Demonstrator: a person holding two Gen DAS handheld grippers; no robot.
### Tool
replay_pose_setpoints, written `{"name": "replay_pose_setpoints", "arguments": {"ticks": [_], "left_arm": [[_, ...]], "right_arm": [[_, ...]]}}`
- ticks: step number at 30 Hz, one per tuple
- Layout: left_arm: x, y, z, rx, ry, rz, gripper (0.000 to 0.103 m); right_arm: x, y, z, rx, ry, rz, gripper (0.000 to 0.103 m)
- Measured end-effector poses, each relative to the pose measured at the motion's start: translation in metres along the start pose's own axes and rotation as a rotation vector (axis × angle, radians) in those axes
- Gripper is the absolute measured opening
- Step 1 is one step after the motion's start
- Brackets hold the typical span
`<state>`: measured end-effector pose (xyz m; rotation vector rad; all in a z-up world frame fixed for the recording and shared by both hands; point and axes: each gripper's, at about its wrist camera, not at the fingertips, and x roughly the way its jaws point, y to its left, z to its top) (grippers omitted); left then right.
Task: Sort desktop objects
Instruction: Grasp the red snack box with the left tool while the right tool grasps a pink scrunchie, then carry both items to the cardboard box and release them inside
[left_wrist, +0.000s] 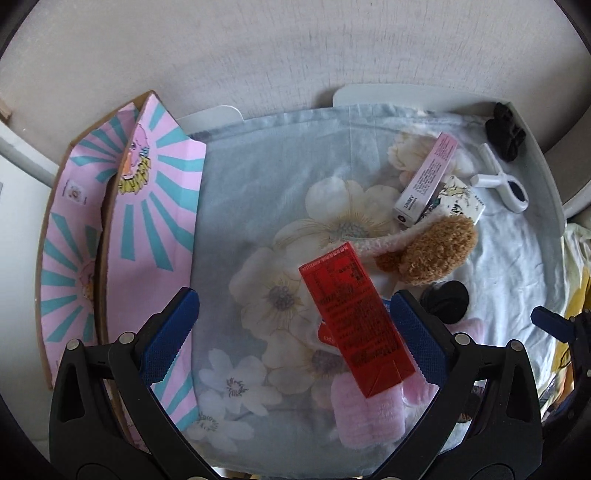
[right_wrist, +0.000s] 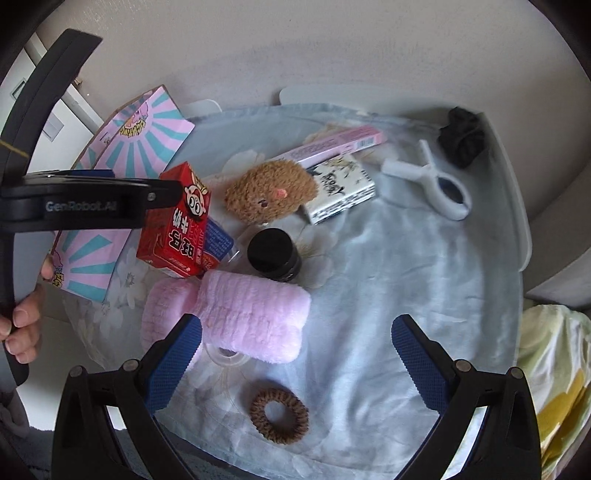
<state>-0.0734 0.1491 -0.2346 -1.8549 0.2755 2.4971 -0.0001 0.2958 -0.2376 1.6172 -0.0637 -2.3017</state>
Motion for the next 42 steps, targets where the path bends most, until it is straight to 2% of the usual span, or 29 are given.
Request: {"name": "replay_pose_setpoints", "arguments": {"ticks": [11,17,19,20,22,23,24,25,26,28,36,42], "left_arm": [[0.024,-0.007,0.001,0.030,0.043,0.001,0.103],[0.019,-0.015,-0.006,0.065,0.027,0.013,0.102],[0.015,-0.015,-0.009,0.073,0.014,0.016,0.098],[0.013,-0.015,-0.010,0.075,0.007,0.015,0.095],[0.011,-0.015,-0.011,0.068,0.008,0.009,0.075],[0.010,-0.015,-0.012,0.054,0.014,0.001,0.071],[0.010,-0.013,-0.013,0.038,0.022,-0.017,0.062],[0.011,-0.010,-0.013,0.020,0.029,-0.037,0.053],[0.012,-0.007,-0.014,0.002,0.038,-0.056,0.048],[0.014,-0.004,-0.017,-0.021,0.049,-0.074,0.029],[-0.001,-0.003,-0.021,-0.042,0.017,-0.166,0.029],[-0.010,0.003,-0.015,-0.047,-0.002,-0.203,0.029]], "right_arm": [[0.027,0.018,0.001,-0.056,0.053,0.013,0.103],[0.035,0.023,0.001,-0.076,0.053,-0.018,0.103],[0.038,0.022,0.001,-0.061,0.055,-0.016,0.101],[0.039,0.022,0.001,-0.052,0.056,-0.013,0.098],[0.041,0.022,0.000,-0.039,0.062,-0.002,0.087],[0.041,0.022,0.000,-0.034,0.063,0.005,0.083],[0.041,0.023,0.000,-0.029,0.064,0.018,0.073],[0.040,0.024,0.000,-0.025,0.064,0.029,0.068],[0.040,0.025,0.000,-0.024,0.062,0.027,0.068],[0.038,0.026,0.000,-0.022,0.055,0.026,0.060],[0.027,0.022,0.003,0.018,0.011,0.032,0.033],[0.016,0.021,0.001,0.045,-0.008,0.044,0.028]]}}
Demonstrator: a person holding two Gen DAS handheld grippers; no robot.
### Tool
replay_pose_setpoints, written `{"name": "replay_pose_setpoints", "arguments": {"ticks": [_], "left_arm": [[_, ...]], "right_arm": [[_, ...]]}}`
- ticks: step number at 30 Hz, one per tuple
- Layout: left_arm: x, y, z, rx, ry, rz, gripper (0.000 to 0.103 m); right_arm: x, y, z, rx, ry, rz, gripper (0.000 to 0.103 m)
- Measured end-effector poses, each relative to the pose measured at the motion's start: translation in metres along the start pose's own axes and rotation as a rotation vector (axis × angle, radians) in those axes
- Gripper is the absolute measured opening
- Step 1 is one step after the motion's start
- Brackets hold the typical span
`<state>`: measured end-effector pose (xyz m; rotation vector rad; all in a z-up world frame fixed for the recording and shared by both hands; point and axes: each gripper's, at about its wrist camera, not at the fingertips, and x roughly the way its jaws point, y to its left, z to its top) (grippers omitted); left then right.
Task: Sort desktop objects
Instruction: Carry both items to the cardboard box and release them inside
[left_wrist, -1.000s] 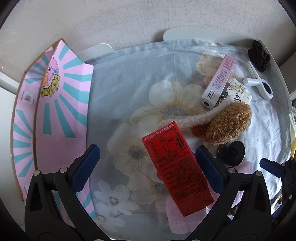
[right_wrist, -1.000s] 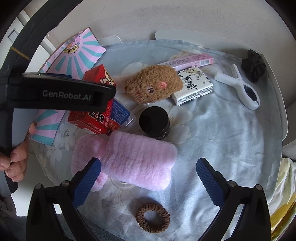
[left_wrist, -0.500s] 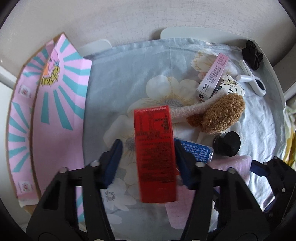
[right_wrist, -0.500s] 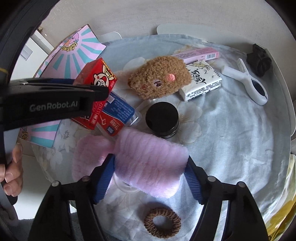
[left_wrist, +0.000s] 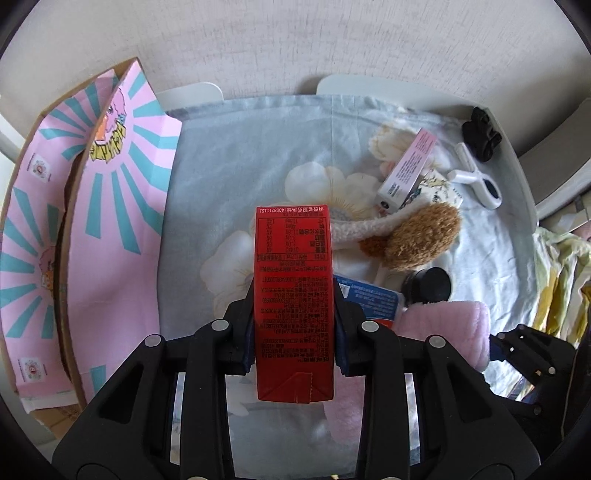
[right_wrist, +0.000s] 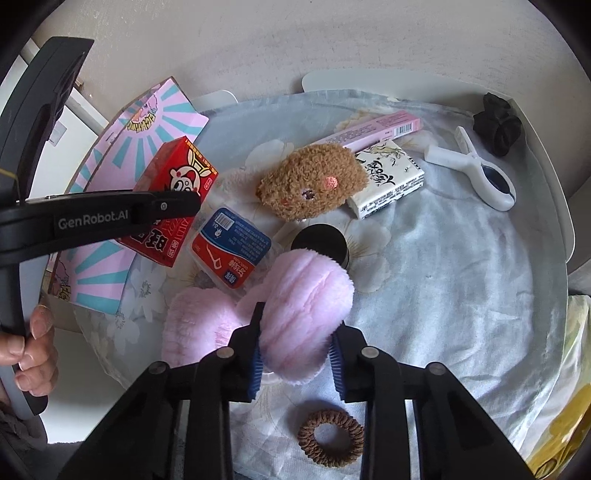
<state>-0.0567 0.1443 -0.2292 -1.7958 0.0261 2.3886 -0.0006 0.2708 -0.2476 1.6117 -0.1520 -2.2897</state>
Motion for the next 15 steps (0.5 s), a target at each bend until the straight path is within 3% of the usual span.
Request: {"name": "replay_pose_setpoints", "arguments": {"ticks": [7,15], "left_arm": [[-0.020,0.018,0.005,0.025,-0.034,0.009,0.029],[-0.081,0.047,0.005,0.023,-0.138,0.014,0.029]], "right_arm": [[-0.025,0.001,-0.007,0.033,-0.040,0.017,0.028],[-0.069,0.018,0.005,-0.007,-0.122,-0.035,0.028]]}}
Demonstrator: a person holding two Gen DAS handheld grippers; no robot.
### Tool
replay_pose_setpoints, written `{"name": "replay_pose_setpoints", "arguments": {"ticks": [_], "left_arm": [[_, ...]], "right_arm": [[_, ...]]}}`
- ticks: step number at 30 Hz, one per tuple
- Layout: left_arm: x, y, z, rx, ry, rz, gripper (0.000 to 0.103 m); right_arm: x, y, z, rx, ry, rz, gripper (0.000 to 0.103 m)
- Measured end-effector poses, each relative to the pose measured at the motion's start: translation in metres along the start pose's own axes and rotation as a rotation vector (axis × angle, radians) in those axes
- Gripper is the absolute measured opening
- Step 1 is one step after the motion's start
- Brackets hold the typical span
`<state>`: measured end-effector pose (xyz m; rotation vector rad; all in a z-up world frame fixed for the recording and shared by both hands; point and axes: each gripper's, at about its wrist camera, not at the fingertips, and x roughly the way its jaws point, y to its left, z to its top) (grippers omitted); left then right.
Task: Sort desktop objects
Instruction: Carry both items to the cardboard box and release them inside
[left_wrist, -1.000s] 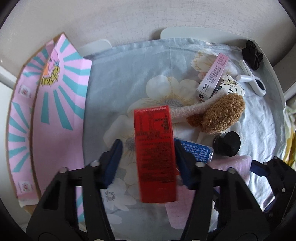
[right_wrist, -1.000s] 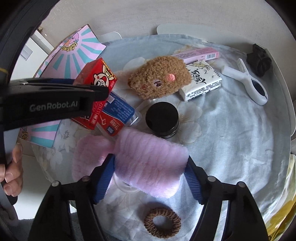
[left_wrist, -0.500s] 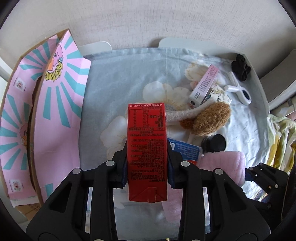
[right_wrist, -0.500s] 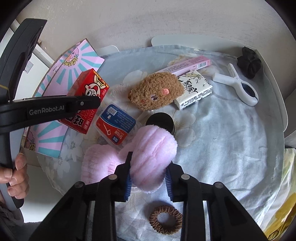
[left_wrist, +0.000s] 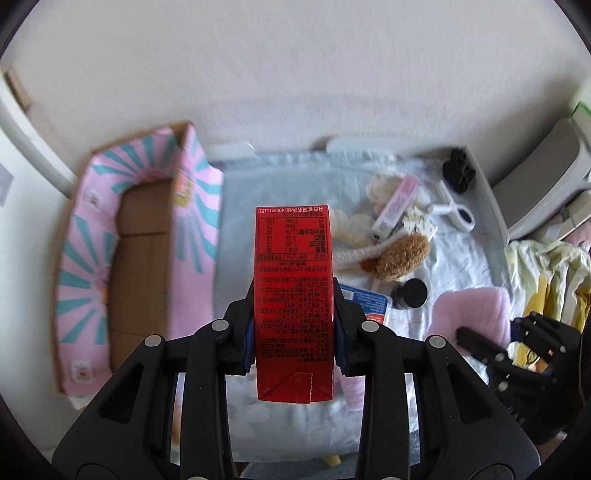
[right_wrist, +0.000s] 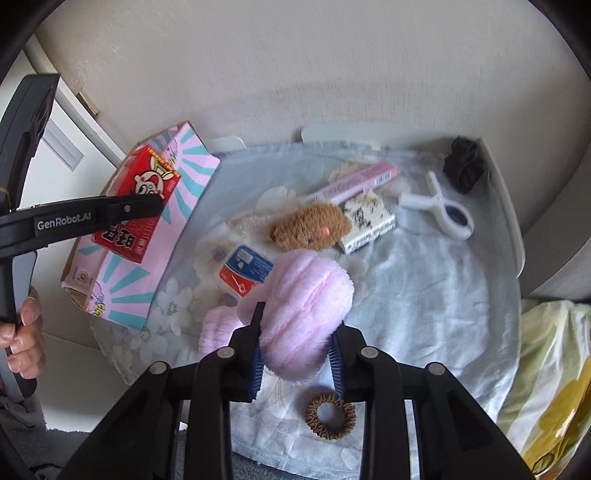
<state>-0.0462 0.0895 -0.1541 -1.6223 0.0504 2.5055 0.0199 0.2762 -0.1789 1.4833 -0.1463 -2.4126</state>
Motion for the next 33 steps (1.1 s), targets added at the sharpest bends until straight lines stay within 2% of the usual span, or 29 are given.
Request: {"name": "replay_pose_setpoints", "arguments": {"ticks": [4,9,12,15,20,26,33], "left_arm": [[-0.030,0.027,0.001,-0.025,-0.049,0.010,0.029],[-0.061,0.075,0.001,-0.078,-0.107,0.067,0.029],[-0.073,0.106,-0.004,-0.117,-0.131,0.112,0.029],[-0.073,0.137,-0.013,-0.164,-0.121,0.116,0.029],[-0.058,0.177,-0.031,-0.234,-0.061,0.100,0.029],[-0.026,0.187,-0.045,-0.242,-0.002,0.060,0.029],[0.024,0.190,-0.062,-0.238,0.076,0.026,0.029]], "right_arm": [[-0.025,0.013,0.019,-0.025,-0.056,-0.016,0.028],[-0.044,0.036,0.051,-0.084,-0.108,-0.002,0.028],[-0.049,0.060,0.073,-0.142,-0.131,0.017,0.028],[-0.044,0.092,0.093,-0.203,-0.140,0.049,0.028],[-0.015,0.150,0.118,-0.295,-0.119,0.139,0.028],[0.046,0.211,0.141,-0.343,-0.033,0.241,0.028],[0.133,0.244,0.138,-0.410,0.117,0.161,0.028]]}}
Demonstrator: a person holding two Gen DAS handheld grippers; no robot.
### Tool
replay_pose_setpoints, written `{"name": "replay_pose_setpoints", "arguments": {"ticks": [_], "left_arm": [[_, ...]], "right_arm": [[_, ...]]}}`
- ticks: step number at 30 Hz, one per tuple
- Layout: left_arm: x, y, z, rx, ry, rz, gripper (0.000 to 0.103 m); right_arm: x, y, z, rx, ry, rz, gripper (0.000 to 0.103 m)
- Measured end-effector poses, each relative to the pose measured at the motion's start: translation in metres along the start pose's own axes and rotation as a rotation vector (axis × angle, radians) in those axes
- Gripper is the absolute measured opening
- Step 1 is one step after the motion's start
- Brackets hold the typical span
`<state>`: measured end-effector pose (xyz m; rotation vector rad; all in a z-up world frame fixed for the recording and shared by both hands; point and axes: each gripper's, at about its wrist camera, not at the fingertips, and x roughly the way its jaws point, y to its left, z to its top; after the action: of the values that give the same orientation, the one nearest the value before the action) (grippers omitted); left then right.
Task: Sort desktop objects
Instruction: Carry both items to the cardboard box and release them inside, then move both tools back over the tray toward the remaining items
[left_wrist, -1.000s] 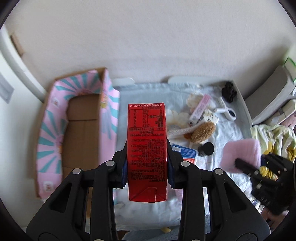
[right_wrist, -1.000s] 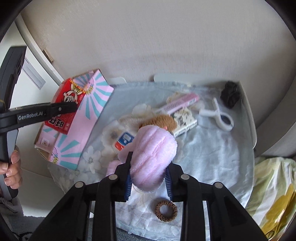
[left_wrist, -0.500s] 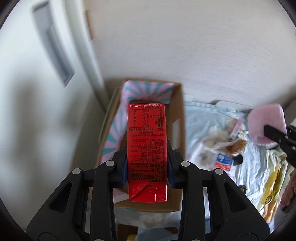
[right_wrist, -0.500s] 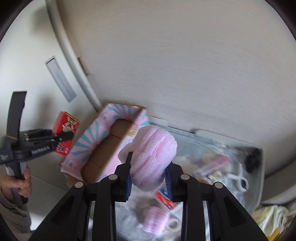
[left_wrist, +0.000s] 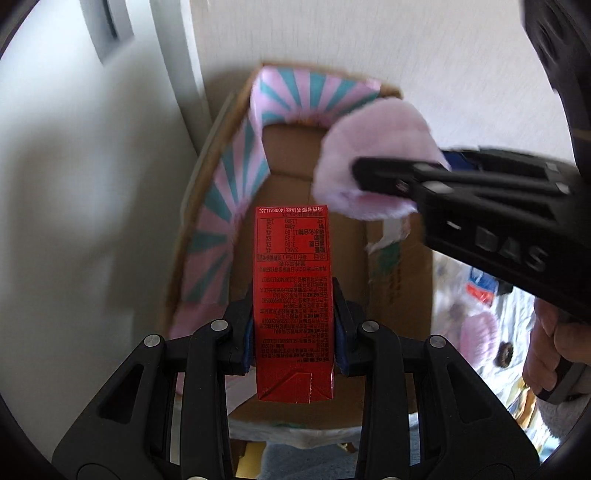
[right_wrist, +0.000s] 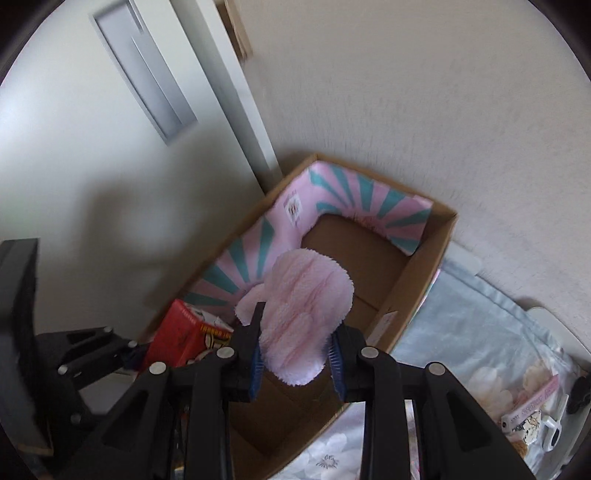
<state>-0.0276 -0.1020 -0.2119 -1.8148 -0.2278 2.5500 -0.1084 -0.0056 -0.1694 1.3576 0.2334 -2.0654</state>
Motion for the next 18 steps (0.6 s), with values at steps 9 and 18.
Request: {"name": "replay_pose_setpoints", "arguments": {"ticks": [9,18], "left_arm": [[0.019,0.006,-0.008,0.001,0.035,-0.021,0.029],[-0.006,0.019,-0.005,-0.035,-0.059,-0.145,0.102]], "right_arm": [[0.018,0.031,0.011,-0.011,0.032,-0.029,0.028],[-0.007,0.030,0.017,0.015,-0.070,-0.090,0.078]]}}
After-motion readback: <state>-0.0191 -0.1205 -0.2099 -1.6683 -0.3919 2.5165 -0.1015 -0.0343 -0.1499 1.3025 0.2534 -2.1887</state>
